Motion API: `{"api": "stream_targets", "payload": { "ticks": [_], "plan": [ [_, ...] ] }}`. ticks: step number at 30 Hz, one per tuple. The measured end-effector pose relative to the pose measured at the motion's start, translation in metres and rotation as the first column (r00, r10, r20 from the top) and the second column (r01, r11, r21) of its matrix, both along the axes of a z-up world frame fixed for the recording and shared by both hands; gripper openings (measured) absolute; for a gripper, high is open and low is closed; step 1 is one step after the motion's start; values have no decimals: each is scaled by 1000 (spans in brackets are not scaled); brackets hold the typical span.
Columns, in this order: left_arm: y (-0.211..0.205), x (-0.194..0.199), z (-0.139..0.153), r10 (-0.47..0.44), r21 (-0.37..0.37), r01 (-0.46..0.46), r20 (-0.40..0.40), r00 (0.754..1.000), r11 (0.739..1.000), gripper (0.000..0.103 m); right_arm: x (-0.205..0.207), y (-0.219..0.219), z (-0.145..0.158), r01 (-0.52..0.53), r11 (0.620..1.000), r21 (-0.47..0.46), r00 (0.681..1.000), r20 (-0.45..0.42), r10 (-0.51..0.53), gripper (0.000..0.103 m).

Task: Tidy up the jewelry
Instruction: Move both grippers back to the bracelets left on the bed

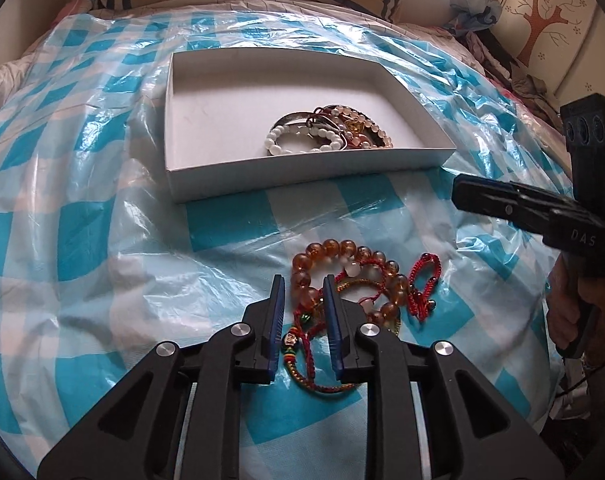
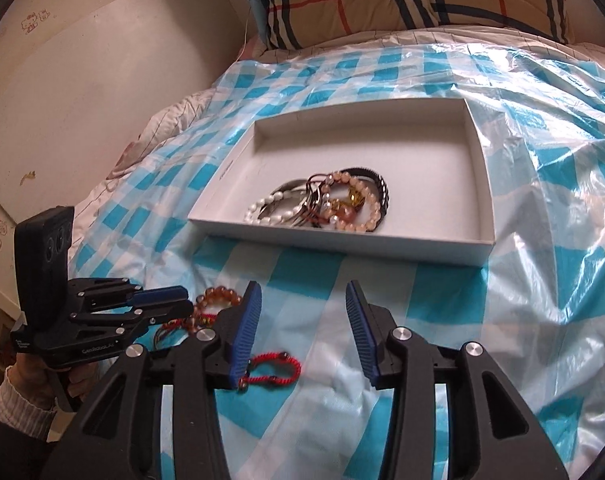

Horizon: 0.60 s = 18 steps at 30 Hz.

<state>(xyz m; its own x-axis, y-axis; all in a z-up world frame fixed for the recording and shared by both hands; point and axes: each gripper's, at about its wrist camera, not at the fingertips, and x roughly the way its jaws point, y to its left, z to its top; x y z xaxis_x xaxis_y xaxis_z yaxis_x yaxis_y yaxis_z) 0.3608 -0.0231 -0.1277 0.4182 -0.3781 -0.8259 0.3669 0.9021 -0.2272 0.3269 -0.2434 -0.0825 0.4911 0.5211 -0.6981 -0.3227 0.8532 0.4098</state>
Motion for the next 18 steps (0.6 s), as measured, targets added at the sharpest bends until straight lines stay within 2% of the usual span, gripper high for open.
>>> {"api": "stream_targets", "payload": {
  "ticks": [4, 8, 14, 16, 17, 18],
  "plan": [
    [-9, 2, 1, -6, -8, 6, 10, 1000, 1000, 22, -10, 5, -9, -34, 999, -16, 999, -33, 34, 44],
    [-17, 5, -1, -13, 21, 13, 16, 1000, 1000, 29, -16, 17, -16, -74, 995, -66, 997, -41, 72, 44],
    [-9, 3, -3, 10, 11, -10, -1, 1000, 1000, 30, -20, 30, -34, -97, 984, -147, 995, -43, 92, 43],
    [1, -3, -1, 20, -4, -20, -9, 1000, 1000, 31, -25, 30, -35, -97, 982, -160, 995, -30, 94, 31],
    [6, -7, 0, 21, -12, -21, -14, 1000, 1000, 32, -27, 28, -36, -90, 984, -156, 996, -27, 87, 21],
    [11, -11, 0, 17, -20, -18, -20, 1000, 1000, 33, -28, 25, -36, -80, 986, -146, 997, -26, 77, 17]
  ]
}}
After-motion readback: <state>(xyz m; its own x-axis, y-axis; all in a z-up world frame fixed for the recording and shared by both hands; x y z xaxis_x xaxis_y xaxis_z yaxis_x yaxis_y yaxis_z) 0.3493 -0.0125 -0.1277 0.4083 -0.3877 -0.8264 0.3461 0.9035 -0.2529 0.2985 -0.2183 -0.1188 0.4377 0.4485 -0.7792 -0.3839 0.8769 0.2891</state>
